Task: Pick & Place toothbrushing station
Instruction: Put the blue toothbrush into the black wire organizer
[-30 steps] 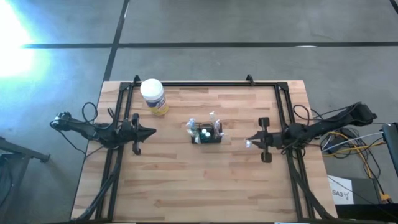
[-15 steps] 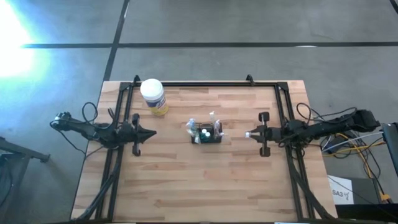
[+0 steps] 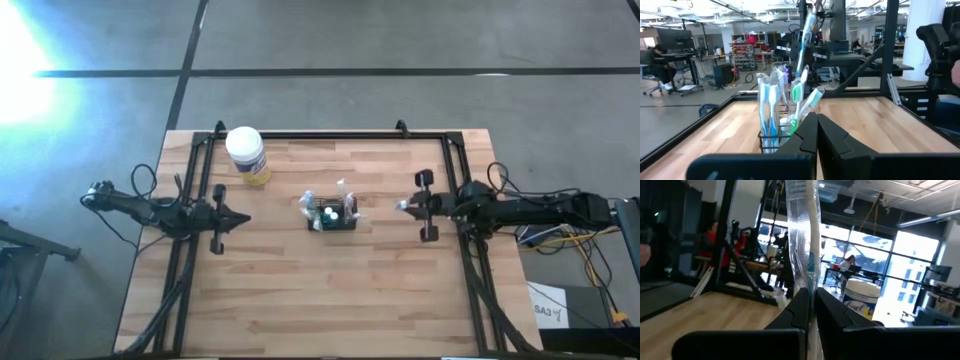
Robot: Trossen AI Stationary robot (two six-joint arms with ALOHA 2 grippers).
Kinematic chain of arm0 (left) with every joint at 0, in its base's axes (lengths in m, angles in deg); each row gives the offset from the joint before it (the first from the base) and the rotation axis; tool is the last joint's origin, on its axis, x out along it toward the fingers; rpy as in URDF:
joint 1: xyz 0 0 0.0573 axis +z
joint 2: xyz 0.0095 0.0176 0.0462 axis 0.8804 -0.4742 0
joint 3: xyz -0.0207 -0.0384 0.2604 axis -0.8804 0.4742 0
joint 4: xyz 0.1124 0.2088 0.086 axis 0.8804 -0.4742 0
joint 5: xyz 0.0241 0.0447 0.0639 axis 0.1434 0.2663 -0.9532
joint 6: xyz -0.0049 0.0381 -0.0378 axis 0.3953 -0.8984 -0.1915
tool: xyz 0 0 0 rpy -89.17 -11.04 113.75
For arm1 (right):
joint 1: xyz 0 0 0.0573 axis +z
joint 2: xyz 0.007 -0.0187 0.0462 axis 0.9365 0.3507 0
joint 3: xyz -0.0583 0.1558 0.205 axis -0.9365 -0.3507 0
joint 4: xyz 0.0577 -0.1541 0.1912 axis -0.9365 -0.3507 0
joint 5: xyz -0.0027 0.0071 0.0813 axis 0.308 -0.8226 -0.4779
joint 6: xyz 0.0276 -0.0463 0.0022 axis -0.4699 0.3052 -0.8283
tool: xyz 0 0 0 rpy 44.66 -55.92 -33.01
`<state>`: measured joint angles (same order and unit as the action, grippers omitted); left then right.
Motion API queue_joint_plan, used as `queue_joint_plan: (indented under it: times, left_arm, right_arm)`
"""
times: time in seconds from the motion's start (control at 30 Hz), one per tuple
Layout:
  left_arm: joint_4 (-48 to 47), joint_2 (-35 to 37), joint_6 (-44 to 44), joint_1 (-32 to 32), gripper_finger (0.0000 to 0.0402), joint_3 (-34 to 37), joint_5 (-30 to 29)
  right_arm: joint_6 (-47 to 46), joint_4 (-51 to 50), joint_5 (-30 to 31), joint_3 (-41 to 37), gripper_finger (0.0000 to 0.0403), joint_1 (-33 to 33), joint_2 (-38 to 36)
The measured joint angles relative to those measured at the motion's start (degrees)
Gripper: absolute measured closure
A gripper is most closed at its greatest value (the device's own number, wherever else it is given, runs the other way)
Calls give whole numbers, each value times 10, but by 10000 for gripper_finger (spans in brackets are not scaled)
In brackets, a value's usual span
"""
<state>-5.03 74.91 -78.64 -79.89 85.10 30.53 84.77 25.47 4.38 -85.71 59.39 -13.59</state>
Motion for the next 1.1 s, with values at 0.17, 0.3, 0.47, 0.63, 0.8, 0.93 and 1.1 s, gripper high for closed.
queue_joint_plan:
  times: [0.17, 0.3, 0.47, 0.63, 0.8, 0.93, 1.1]
  left_arm:
    - [0, 0, -6, 0, 393, 0, 0]
    - [0, 0, -8, 0, 395, 0, -2]
    - [0, 0, -9, 0, 398, 0, -2]
    - [0, 0, -9, 0, 384, 0, -3]
    - [0, 0, -9, 0, 386, 0, -3]
    - [0, 0, -9, 0, 395, 0, -3]
    - [0, 0, -7, 0, 394, 0, -3]
  right_arm:
    - [-16, -28, 0, 58, 390, -20, 16]
    - [-14, -16, -11, 111, 390, -22, 72]
    - [-26, 24, -78, 169, 390, -52, 155]
    - [-35, 73, -90, 202, 390, -73, 256]
    - [-66, 179, -90, 216, 390, -96, 370]
    - [-105, 317, -90, 200, 390, -117, 459]
    - [-130, 382, -86, 187, 390, -123, 540]
